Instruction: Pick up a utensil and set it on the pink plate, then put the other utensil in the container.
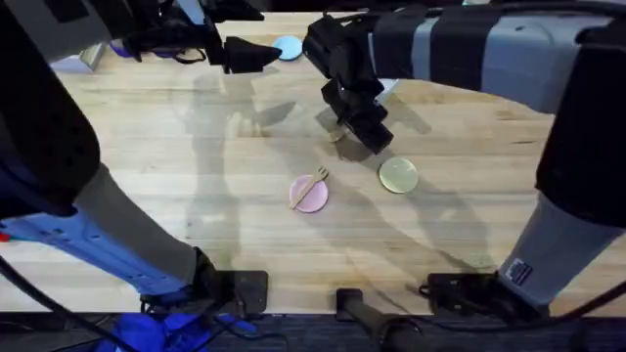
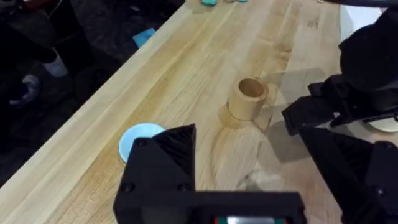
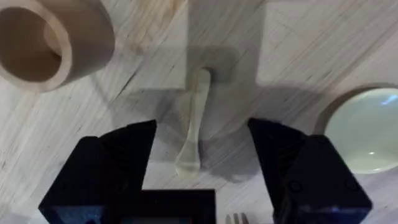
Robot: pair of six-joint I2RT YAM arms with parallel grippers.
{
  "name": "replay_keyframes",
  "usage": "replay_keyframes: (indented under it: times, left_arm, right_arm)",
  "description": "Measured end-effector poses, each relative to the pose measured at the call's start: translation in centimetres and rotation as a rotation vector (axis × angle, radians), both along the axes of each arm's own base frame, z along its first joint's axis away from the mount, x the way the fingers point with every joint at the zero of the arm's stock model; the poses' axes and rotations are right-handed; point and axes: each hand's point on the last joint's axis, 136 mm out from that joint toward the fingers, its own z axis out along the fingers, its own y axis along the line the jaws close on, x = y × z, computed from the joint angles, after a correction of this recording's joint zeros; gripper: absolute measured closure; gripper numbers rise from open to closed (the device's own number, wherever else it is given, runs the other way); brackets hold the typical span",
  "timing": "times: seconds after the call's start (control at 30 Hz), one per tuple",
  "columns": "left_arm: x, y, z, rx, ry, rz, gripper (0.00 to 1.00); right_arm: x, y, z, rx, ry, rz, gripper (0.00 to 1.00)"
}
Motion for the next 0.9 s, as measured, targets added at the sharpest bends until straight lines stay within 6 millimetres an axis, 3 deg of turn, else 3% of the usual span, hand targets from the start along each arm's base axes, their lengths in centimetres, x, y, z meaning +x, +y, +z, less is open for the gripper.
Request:
replay_keyframes:
  times: [0.3,0.4,0.57,0.73,0.9]
  left_arm:
    - [0.0,0.0,0.0,0.0,0.0,0.0,0.008]
    - [0.0,0.0,0.0,0.0,0.0,0.0,0.008]
    - [0.0,0.0,0.0,0.0,0.0,0.0,0.008]
    - [0.0,0.0,0.0,0.0,0.0,0.0,0.008]
    - [0.0,0.0,0.0,0.0,0.0,0.0,0.008]
  right_arm:
    - [-0.5,-0.3,-0.2,-0.016,0.027,-0.001,0.145]
    - [-0.7,-0.5,-0.2,-0.023,0.035,-0.001,0.242]
    - [-0.8,-0.6,-0.2,-0.027,0.04,-0.003,0.308]
    - [-1.0,-0.9,-0.2,-0.036,0.052,-0.005,0.459]
    - [-1.1,-1.0,-0.2,-0.038,0.054,-0.006,0.52]
